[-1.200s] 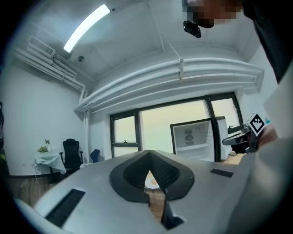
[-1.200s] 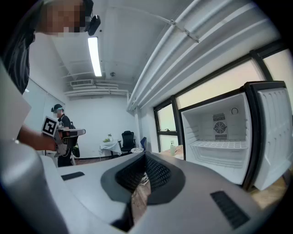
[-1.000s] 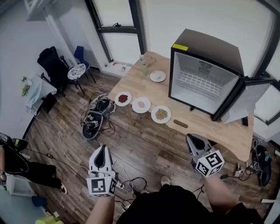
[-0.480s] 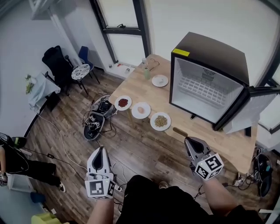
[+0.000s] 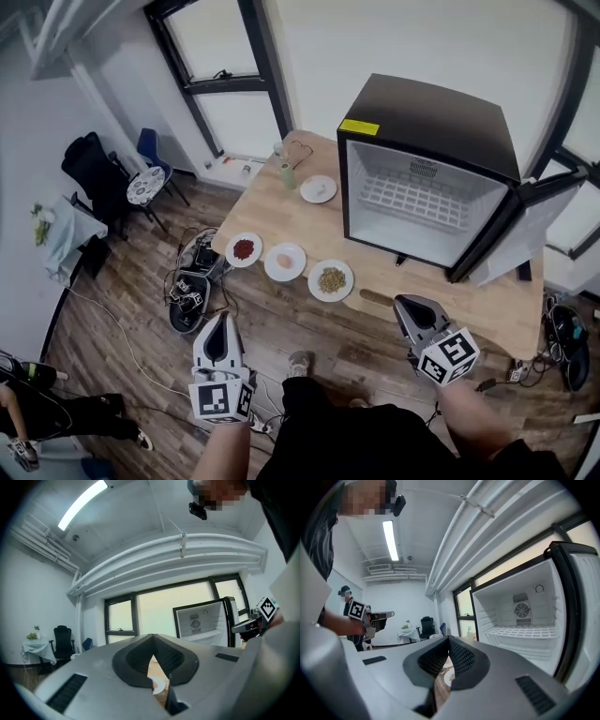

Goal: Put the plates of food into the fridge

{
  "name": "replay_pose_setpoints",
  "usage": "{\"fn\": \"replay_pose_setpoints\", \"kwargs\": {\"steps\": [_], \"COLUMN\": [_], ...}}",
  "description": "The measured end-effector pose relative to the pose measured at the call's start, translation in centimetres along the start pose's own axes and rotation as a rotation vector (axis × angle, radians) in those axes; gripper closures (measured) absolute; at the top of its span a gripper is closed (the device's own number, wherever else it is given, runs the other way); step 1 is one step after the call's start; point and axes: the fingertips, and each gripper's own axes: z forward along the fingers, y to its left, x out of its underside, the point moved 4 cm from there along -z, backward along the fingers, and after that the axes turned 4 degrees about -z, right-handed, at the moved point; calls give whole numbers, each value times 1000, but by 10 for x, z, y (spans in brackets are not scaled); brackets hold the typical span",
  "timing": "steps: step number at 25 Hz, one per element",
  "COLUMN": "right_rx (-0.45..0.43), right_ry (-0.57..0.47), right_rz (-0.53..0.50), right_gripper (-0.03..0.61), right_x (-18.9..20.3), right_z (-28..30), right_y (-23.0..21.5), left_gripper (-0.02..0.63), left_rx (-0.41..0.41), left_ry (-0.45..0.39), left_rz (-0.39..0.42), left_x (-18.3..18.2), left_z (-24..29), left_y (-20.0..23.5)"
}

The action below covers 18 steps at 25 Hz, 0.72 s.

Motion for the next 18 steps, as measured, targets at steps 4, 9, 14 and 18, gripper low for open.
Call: {"fn": "replay_pose_setpoints", "kwargs": {"steps": [4, 9, 14, 18], "right_rx": [95, 208, 317, 404], "right_ry": [19, 26, 8, 15], "right_rz": [40, 99, 150, 175], "right_gripper": [557, 557, 557, 557], "right_x": [9, 16, 18, 21], "right_z": [7, 34, 66, 87], "right_y": [-13, -26, -31, -24], "left_gripper": [611, 611, 611, 611], "left_rx": [103, 228, 346, 449], "left_ry": [-15, 7, 5, 11], "left_rz": [13, 5, 14, 8], "left_x": [-1, 13, 13, 23], "left_z": [45, 112, 176, 216], "left_y": [1, 17, 37, 48]}}
